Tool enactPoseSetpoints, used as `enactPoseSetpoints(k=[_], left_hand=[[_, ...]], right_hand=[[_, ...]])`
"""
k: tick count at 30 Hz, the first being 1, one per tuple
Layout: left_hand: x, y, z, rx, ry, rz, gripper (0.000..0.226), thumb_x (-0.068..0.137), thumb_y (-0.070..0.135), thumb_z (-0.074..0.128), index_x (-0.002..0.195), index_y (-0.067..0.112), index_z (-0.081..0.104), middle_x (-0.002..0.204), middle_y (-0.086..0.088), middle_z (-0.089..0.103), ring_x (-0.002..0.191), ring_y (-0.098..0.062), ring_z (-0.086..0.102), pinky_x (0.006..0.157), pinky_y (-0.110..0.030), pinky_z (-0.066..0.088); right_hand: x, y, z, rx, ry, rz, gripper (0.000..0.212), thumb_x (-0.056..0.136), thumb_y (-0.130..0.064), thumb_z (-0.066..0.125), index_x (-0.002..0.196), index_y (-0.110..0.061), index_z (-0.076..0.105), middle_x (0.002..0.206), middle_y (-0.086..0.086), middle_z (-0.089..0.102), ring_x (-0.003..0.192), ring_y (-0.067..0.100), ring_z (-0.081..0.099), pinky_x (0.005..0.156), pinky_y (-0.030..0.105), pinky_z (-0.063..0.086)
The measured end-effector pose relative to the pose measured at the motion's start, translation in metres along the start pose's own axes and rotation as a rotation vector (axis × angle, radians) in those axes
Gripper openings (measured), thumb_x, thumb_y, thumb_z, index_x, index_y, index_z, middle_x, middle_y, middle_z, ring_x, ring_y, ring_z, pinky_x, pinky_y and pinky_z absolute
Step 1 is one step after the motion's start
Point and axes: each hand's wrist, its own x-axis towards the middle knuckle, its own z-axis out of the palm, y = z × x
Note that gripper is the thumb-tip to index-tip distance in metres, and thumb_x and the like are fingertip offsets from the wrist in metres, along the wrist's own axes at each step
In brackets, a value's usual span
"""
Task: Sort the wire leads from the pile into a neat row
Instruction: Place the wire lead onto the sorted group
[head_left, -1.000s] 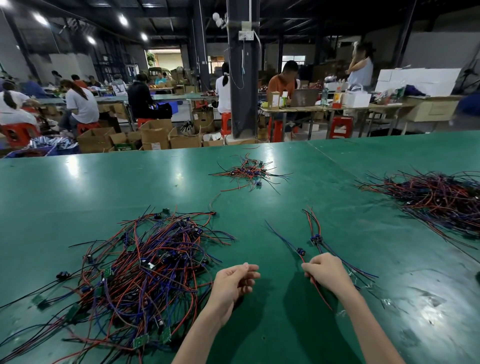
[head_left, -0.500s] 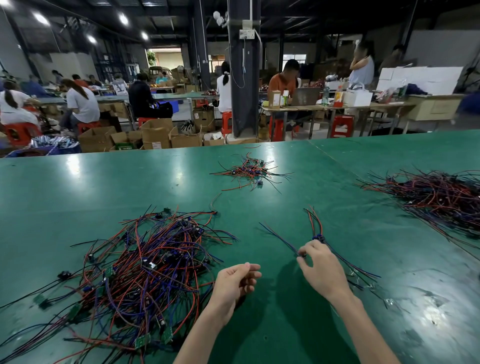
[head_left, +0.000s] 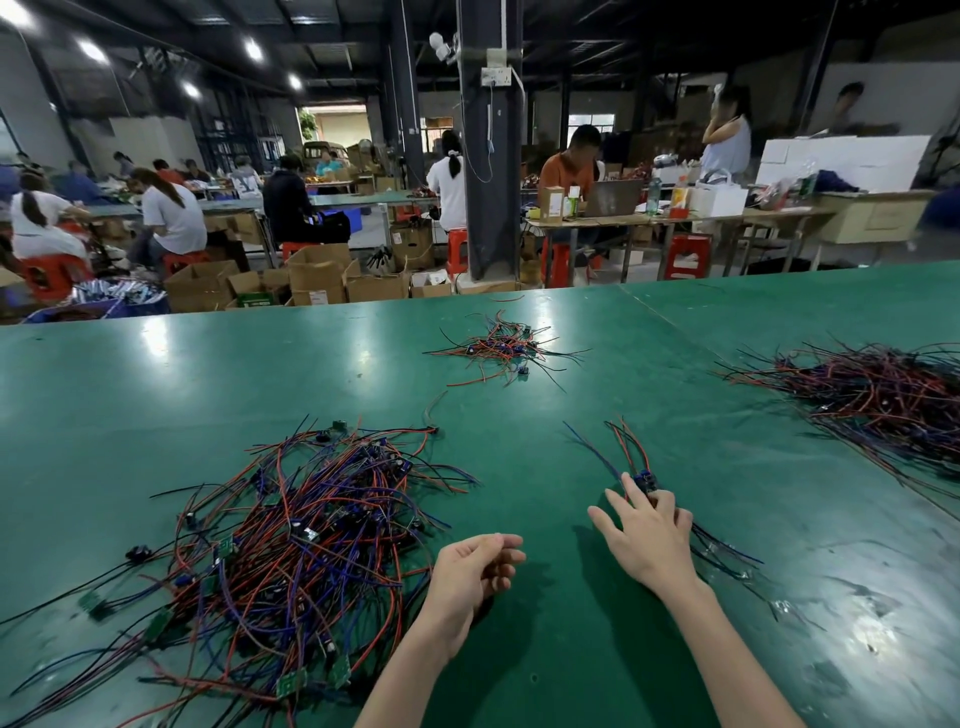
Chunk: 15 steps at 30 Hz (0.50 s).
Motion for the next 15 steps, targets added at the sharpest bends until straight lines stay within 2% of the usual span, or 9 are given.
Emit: enactPoseSetpoints(k=[4, 7, 9, 12, 15], left_hand=[[-0.001, -0.001, 0.003, 0.012, 0.018, 0.021, 0.025, 0.096, 0.007, 0.05, 0.089, -0.001, 0.072, 0.074, -0.01, 0.07, 0.061, -0.012, 0.057, 0.055, -0.02, 0.047], [-0.004, -0.001, 0.004, 0.109, 0.051, 0.108, 0.024, 0.096, 0.006, 0.051, 0.087, 0.001, 0.072, 0.071, -0.008, 0.07, 0.059, -0.012, 0.057, 0.053, -0.021, 0.047], [-0.005, 0.0, 0.003, 0.265, 0.101, 0.243, 0.021, 0.095, 0.007, 0.053, 0.086, 0.008, 0.072, 0.071, -0.005, 0.07, 0.061, -0.013, 0.057, 0.053, -0.022, 0.048], [-0.01, 0.013, -0.007, 0.453, 0.224, 0.494, 0.02, 0.092, 0.007, 0.058, 0.088, 0.021, 0.071, 0.073, 0.002, 0.07, 0.062, -0.005, 0.059, 0.054, -0.021, 0.049], [-0.013, 0.034, -0.027, 0.593, 0.44, 0.674, 0.02, 0.09, 0.005, 0.059, 0.103, 0.016, 0.07, 0.09, 0.003, 0.071, 0.077, -0.005, 0.064, 0.068, -0.023, 0.054]], right_hand=[[0.001, 0.001, -0.001, 0.008, -0.014, 0.037, 0.058, 0.094, -0.065, 0.023, 0.143, -0.036, 0.036, 0.16, -0.01, 0.011, 0.137, 0.025, 0.015, 0.105, 0.046, 0.016], [0.001, 0.002, -0.001, 0.017, -0.033, 0.046, 0.059, 0.094, -0.065, 0.022, 0.145, -0.036, 0.034, 0.16, -0.009, 0.008, 0.138, 0.026, 0.015, 0.106, 0.047, 0.016], [0.001, 0.003, -0.001, 0.027, -0.044, 0.052, 0.059, 0.094, -0.064, 0.022, 0.146, -0.037, 0.032, 0.161, -0.01, 0.006, 0.138, 0.027, 0.015, 0.106, 0.047, 0.016], [0.0, 0.004, -0.001, 0.032, -0.051, 0.06, 0.058, 0.095, -0.064, 0.022, 0.146, -0.038, 0.03, 0.161, -0.01, 0.003, 0.137, 0.027, 0.017, 0.107, 0.047, 0.016], [-0.001, 0.003, -0.001, 0.013, -0.041, 0.054, 0.058, 0.095, -0.063, 0.022, 0.147, -0.037, 0.029, 0.161, -0.008, 0.002, 0.137, 0.027, 0.016, 0.107, 0.047, 0.016]])
